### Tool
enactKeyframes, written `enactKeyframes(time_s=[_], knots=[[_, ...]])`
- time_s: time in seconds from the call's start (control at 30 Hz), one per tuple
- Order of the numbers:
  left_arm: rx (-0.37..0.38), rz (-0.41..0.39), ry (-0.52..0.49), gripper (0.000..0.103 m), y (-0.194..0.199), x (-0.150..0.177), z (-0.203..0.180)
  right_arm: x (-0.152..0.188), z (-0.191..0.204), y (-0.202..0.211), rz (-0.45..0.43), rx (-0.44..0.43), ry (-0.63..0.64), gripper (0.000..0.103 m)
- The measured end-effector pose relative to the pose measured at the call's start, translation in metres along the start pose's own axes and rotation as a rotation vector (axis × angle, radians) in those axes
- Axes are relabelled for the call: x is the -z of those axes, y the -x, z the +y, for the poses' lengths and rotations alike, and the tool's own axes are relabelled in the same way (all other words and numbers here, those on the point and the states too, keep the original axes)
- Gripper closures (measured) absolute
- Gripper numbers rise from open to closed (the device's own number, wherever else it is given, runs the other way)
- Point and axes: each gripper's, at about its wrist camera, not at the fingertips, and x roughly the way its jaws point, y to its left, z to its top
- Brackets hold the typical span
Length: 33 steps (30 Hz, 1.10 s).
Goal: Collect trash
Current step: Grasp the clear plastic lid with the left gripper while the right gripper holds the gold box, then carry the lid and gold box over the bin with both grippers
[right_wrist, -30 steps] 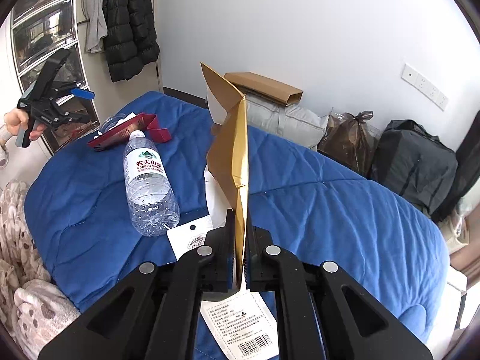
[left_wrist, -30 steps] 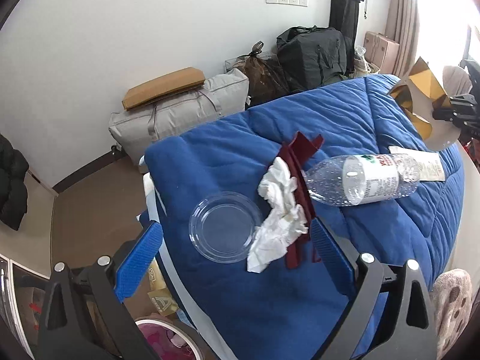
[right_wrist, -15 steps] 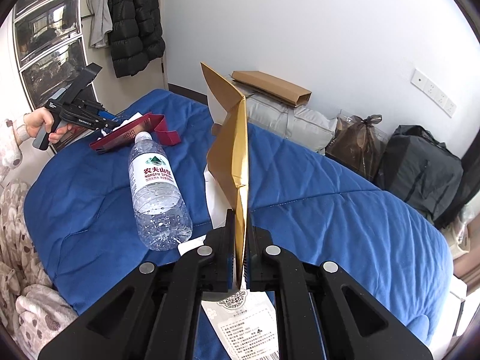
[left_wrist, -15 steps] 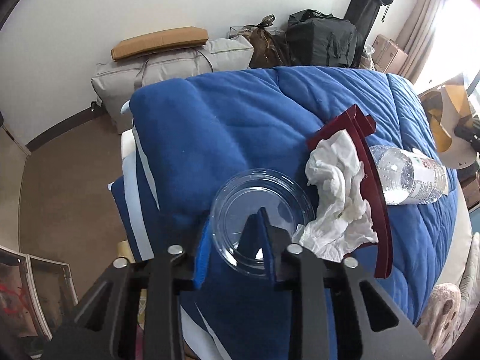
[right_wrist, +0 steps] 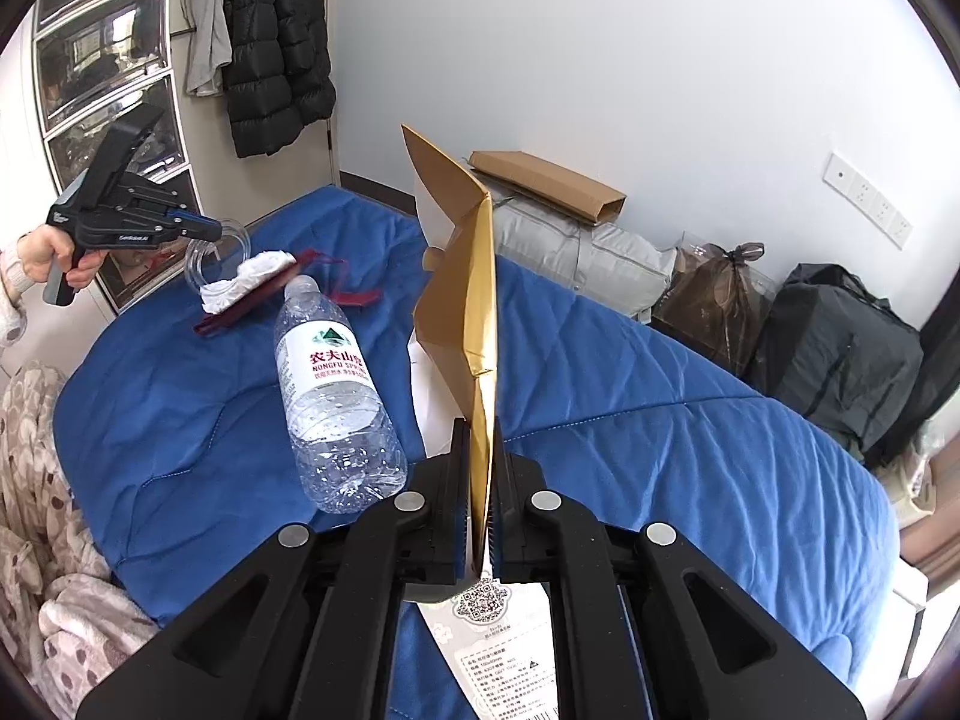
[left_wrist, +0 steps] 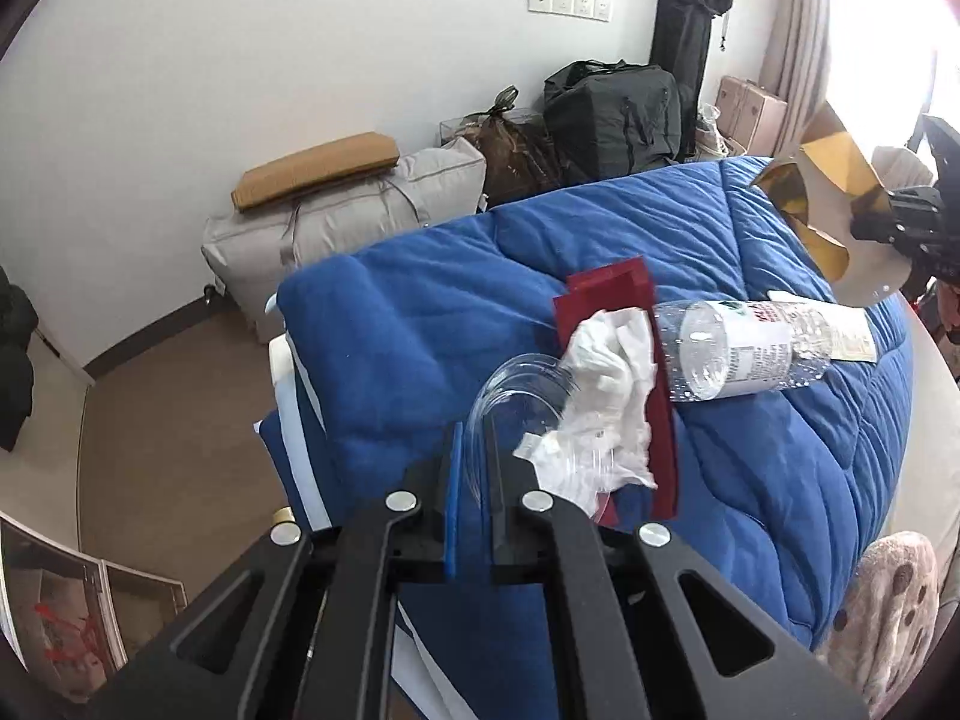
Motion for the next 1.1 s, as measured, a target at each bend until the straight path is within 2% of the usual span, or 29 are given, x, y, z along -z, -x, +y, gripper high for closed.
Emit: enactKeyframes(time_s=[0.2,0.4,0.63,0.83,1.1], knots=[[-0.031,-0.049,-0.096,0.098,0.034,0.004,-0.023,-0.006,0.015,0.016,-0.024,-0.016,0.031,0.099],[-0.03,-0.125,-0.138,0.098,0.075,0.016,-0.043,-0.01,0.038,0.033,-0.044,-0.056,0.057,0.099],[-0.073,-0.205,-0.159,0.098,0.125,0.04,-0.053,-0.02,0.077,0.04,-0.045,-0.115,0.096,0.099],[-0.126,-0.221,-0.127,0.098,0.162,0.076,-0.025,-0.047,0.128,0.025,-0.047,-0.186,0.162,0.099],[-0.227,-0.197,0.015,0.098,0.197,0.153,0.058,-0.105,0.235,-0.028,-0.044,-0.334,0.295,0.099]])
